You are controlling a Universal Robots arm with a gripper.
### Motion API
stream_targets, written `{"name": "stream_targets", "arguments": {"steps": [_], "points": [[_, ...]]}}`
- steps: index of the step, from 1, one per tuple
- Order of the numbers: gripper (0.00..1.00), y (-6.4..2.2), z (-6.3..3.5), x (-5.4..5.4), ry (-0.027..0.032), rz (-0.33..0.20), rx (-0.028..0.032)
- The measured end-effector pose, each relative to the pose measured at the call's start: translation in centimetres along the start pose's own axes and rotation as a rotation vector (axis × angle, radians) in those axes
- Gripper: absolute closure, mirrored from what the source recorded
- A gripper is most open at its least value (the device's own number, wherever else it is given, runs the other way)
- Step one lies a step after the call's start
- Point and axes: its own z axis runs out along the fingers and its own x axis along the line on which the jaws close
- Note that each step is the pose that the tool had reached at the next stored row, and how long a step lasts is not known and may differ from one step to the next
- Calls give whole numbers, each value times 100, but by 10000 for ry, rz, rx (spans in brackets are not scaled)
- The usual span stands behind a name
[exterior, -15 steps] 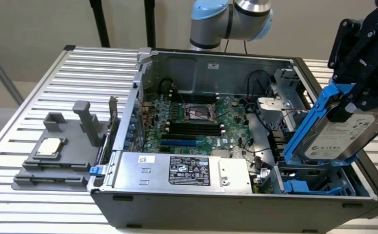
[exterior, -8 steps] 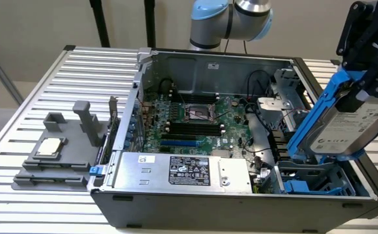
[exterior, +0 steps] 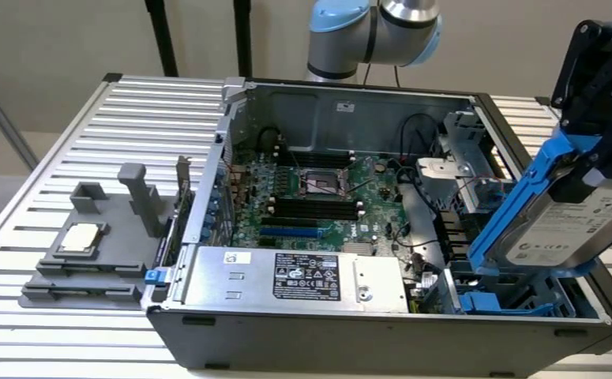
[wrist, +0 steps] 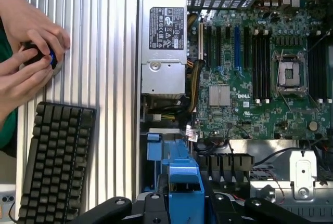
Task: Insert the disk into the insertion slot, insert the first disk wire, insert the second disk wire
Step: 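Insert the disk into the insertion slot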
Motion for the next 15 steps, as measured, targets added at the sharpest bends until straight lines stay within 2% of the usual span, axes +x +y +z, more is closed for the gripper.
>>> {"name": "stream_targets", "arguments": {"steps": [8,15], "points": [[67,-8,142,-2,-4,79,-10],[67,-8,152,-165,0,79,-50]]}}
